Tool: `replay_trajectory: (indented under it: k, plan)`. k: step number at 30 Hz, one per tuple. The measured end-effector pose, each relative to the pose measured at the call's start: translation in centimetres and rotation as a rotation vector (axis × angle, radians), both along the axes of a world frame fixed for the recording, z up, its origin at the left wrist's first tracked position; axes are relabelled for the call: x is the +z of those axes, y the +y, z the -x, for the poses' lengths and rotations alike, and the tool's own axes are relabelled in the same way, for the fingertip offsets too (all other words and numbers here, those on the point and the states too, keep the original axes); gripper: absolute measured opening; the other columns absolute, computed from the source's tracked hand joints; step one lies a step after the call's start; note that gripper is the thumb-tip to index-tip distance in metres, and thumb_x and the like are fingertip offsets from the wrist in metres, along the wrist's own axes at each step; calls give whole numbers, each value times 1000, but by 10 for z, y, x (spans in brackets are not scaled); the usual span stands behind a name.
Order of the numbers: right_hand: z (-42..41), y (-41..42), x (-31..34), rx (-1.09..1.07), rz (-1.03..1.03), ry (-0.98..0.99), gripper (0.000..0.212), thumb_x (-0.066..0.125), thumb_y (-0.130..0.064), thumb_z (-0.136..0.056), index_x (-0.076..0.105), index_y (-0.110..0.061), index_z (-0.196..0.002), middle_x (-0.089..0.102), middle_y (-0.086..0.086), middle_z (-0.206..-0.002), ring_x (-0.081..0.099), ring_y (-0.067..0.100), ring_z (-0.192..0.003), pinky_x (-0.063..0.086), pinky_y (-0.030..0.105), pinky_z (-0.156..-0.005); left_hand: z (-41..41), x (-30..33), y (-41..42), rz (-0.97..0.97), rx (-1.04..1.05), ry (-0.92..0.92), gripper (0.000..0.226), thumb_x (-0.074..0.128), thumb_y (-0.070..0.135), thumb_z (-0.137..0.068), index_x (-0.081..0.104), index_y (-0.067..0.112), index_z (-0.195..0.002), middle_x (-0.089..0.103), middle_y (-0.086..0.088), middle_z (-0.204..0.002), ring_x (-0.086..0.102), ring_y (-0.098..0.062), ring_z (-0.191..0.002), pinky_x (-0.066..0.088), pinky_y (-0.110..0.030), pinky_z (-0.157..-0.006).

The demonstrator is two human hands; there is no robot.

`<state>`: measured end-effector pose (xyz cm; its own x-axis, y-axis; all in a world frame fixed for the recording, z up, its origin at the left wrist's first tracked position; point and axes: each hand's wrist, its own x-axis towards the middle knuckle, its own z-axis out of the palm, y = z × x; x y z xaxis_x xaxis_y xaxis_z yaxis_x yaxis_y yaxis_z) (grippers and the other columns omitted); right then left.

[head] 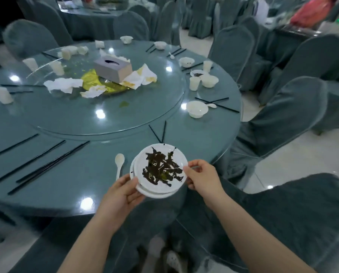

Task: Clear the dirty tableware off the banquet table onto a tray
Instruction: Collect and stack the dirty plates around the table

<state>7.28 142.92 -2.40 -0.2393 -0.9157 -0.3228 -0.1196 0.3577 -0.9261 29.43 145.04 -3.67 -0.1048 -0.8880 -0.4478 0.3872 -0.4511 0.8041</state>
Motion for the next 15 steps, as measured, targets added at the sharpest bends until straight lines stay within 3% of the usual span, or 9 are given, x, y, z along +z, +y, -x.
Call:
replay_trajectory:
  k: [4, 6, 11, 15]
  plan:
    - [13, 47, 23, -107, 14, -111, 10, 57, -13, -93, 61, -18, -100, 69, 6, -95, 71, 19, -79, 60, 34, -64, 22, 19, 26, 54, -97, 3, 18, 55, 16, -93, 62, 12, -109, 74, -7, -98, 72, -18, -79, 58, -28, -65]
    - [27, 70, 30, -158, 35, -125, 12, 58, -9, -92, 62, -17, -99, 71, 5, -93, 71, 18, -80, 60, 31, -65, 36, 29, 39, 68, -150, -3, 22, 56, 20, -92, 62, 11, -111, 74, -8, -98, 72, -18, -78, 58, -28, -65]
    - [73, 116, 39, -274, 30, -96, 19, 61, -3, -89, 66, -16, -103, 73, 2, -93, 71, 19, -86, 60, 40, -76, 85, 44, 60, 114, -282, -22, 24, 55, 25, -92, 61, 13, -113, 74, -11, -99, 72, -21, -82, 58, -27, -63]
    - [121, 153, 42, -385, 32, -125, 18, 63, -5, -89, 67, -17, -103, 73, -1, -92, 71, 15, -84, 61, 34, -74, 139, 46, 75, 110, -363, -46, 24, 58, 20, -91, 60, 14, -115, 74, -9, -97, 72, -21, -82, 58, -29, -65]
